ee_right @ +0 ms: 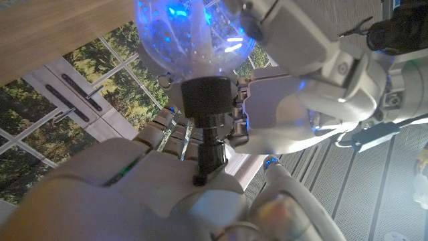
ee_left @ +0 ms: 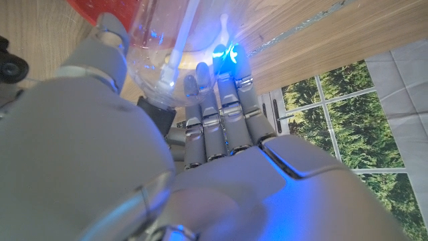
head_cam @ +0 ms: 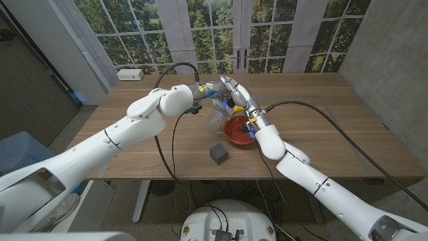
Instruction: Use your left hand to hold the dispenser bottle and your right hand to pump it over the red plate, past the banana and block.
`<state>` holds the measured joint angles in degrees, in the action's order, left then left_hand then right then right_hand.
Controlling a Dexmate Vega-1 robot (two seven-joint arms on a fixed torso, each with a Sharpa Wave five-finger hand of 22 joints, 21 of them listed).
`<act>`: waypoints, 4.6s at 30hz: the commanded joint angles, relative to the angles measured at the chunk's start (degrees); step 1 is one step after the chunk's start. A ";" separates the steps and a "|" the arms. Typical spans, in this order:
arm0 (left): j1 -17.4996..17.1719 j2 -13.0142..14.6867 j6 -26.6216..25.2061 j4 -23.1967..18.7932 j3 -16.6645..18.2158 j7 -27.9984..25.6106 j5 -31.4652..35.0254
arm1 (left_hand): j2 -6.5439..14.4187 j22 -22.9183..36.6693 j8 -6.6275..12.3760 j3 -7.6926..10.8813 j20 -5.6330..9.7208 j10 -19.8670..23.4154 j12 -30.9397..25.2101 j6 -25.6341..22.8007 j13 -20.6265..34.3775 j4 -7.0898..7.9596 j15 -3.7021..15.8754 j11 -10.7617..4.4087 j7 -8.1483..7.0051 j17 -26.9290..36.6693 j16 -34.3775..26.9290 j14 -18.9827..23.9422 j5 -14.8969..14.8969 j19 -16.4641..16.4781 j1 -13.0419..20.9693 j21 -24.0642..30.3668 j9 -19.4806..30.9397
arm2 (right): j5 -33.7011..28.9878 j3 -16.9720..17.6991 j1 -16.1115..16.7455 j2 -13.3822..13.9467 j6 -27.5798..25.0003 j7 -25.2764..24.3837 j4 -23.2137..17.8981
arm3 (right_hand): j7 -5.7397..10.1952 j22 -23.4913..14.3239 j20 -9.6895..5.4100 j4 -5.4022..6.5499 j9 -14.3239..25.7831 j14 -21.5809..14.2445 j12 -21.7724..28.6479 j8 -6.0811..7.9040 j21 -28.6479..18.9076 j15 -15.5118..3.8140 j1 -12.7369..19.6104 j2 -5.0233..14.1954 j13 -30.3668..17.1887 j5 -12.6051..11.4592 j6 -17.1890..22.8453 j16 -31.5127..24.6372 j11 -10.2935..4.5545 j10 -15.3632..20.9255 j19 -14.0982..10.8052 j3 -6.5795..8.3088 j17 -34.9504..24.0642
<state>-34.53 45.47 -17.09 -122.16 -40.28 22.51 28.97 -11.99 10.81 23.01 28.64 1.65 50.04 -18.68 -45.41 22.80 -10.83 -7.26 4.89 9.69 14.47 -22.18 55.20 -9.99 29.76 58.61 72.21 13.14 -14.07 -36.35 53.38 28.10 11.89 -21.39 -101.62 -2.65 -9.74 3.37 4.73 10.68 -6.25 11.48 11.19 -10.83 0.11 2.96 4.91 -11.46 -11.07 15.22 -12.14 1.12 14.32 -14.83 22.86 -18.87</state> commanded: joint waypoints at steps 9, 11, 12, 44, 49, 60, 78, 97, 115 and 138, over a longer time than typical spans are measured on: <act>-2.28 1.10 -3.11 -3.60 0.07 -0.35 5.60 | 17.19 -0.02 -1.46 -0.24 8.77 10.25 -0.32 -6.14 2.18 0.85 20.84 -13.35 -7.84 0.91 -0.31 15.86 -0.36 -2.20 16.43 0.90 0.27 | 4.36 6.50 4.20 -0.42 2.59 -6.01 -2.30 | 0.06 -0.09 -0.37 -0.83 -0.04 -0.52 0.12 0.13 -0.44 0.15 1.11 3.07 -0.17 0.19 -0.07 -0.58 0.09 0.20 -0.82 0.45 0.08; -2.06 1.10 -3.95 -4.02 -0.42 0.46 7.08 | 17.28 -0.04 -1.76 -0.29 8.68 10.16 -0.36 -5.74 2.41 0.96 20.85 -13.40 -8.24 1.07 -0.32 15.74 -0.37 -2.38 16.21 1.00 0.31 | 6.18 6.96 4.17 -0.46 4.24 -5.39 -1.68 | 0.17 -0.09 -0.33 -0.87 -0.04 -0.53 0.13 0.16 -0.49 0.13 1.14 3.07 -0.17 0.20 0.04 -0.59 0.13 0.24 -0.96 0.47 0.10; -2.83 1.24 -3.29 -4.01 0.02 -1.09 7.11 | 17.35 -0.05 -1.88 -0.31 8.63 10.14 -0.38 -5.58 2.51 1.02 20.85 -13.51 -8.46 1.16 -0.33 15.70 -0.39 -2.48 16.08 1.05 0.35 | 6.87 7.20 4.09 -0.21 4.76 -4.81 -1.55 | 0.19 -0.09 -0.28 -0.89 -0.04 -0.56 0.14 0.18 -0.53 0.14 1.15 3.07 -0.17 0.21 0.09 -0.61 0.14 0.25 -1.08 0.47 0.11; -7.09 0.06 -5.55 -4.10 3.52 -6.62 6.71 | 17.99 -0.26 -2.31 -0.34 8.13 8.75 -0.20 -4.38 4.62 1.02 20.86 -14.73 -9.56 3.06 -0.53 14.42 -0.62 -4.26 14.76 1.87 2.47 | 16.92 10.78 3.96 0.32 2.26 -0.73 -0.66 | 0.40 -0.12 -0.13 -0.80 0.00 -1.11 0.21 0.44 -0.63 0.73 0.71 3.00 -0.19 0.36 1.20 -1.05 0.76 0.56 -1.87 0.22 0.09; -9.02 -0.80 -4.82 -3.17 5.10 -11.49 4.81 | 18.06 -0.31 -2.38 -0.36 7.85 8.95 -0.30 -4.40 4.91 1.06 20.87 -14.52 -9.71 3.47 -0.68 14.33 -0.77 -4.43 14.46 1.92 2.59 | 23.05 11.45 3.39 0.39 3.25 3.12 0.72 | 0.34 -0.12 -0.10 -0.89 0.01 -1.07 0.20 0.44 -0.62 0.70 0.77 2.99 -0.19 0.36 1.27 -1.04 0.73 0.56 -1.93 0.24 0.11; -11.37 -2.61 -5.36 -0.88 6.59 -20.58 3.27 | 18.24 -0.36 -2.62 -0.39 7.31 9.14 -0.32 -4.40 5.49 1.12 20.83 -14.40 -10.02 4.48 -1.14 14.27 -1.13 -4.54 13.75 2.16 2.67 | 26.32 11.71 2.17 0.20 6.03 5.10 3.46 | 0.22 -0.13 -0.18 -1.11 0.02 -0.90 0.13 0.39 -0.57 0.86 0.96 3.06 -0.19 0.34 1.31 -0.98 0.94 0.39 -1.93 0.33 0.18; -15.63 -6.54 -4.30 3.73 8.99 -36.46 0.39 | 18.39 -0.34 -2.84 -0.34 7.16 9.17 -0.10 -4.59 6.01 0.94 20.79 -14.68 -10.32 6.02 -1.93 14.47 -1.47 -4.35 13.16 2.70 2.76 | 32.90 13.00 0.32 0.91 6.48 9.23 7.65 | 0.30 -0.13 -0.13 -1.31 0.03 -0.80 0.11 0.31 -0.47 0.84 1.08 3.06 -0.20 0.35 1.29 -0.99 0.97 0.31 -1.84 0.37 0.24; -18.52 -9.33 -5.39 6.64 11.54 -46.24 -6.36 | 18.40 -0.44 -3.08 0.02 7.14 9.54 0.41 -4.71 5.83 0.84 20.77 -14.90 -10.49 7.03 -1.79 13.39 -1.69 -4.60 12.62 2.86 2.86 | 43.93 15.55 0.02 1.81 6.42 15.49 11.22 | 0.48 -0.14 0.06 -1.45 0.04 -0.74 0.06 0.12 -0.39 1.12 0.98 2.86 -0.22 0.40 0.97 -1.03 0.98 0.12 -1.76 0.23 0.28; -17.90 -10.36 -6.33 10.42 13.47 -48.29 -16.16 | 18.45 -0.42 -3.31 0.27 7.31 9.78 0.67 -4.71 5.82 0.77 20.79 -14.79 -10.56 7.63 -1.84 13.24 -1.79 -4.62 12.31 3.11 2.91 | 53.91 17.37 0.61 0.94 5.63 20.22 12.96 | 0.29 -0.14 0.34 -1.65 0.05 -0.60 0.03 0.02 -0.29 1.71 0.97 2.68 -0.23 0.41 0.69 -1.01 1.46 -0.04 -1.54 0.13 0.35; -15.43 -10.28 -6.78 14.93 10.99 -49.55 -20.03 | 18.05 -0.51 -3.84 0.96 7.29 9.74 1.95 -4.68 4.69 0.51 20.93 -14.74 -10.51 7.17 -0.03 10.75 -1.91 -5.08 11.88 3.19 2.98 | 53.26 17.32 1.10 0.86 6.08 18.61 13.15 | 0.18 -0.16 0.53 -1.74 0.07 -0.59 0.05 0.00 -0.24 2.02 0.80 2.61 -0.24 0.42 0.59 -1.08 1.57 -0.14 -1.35 -0.01 0.38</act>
<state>-51.09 35.53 -23.48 -109.40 -28.27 -26.52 10.99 -9.03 10.12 19.01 27.83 2.56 47.27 -16.96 -43.51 27.47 -9.96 -5.29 1.98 6.21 14.53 -22.82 53.62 -11.73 24.77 55.66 75.01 15.84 39.18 -19.06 54.28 29.07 17.83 -2.09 -88.55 -2.46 -9.74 3.62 3.15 10.69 -6.77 11.48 11.19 -11.05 1.86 3.41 5.36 -11.59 -10.85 15.84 -12.98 2.35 14.12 -15.81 22.86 -18.35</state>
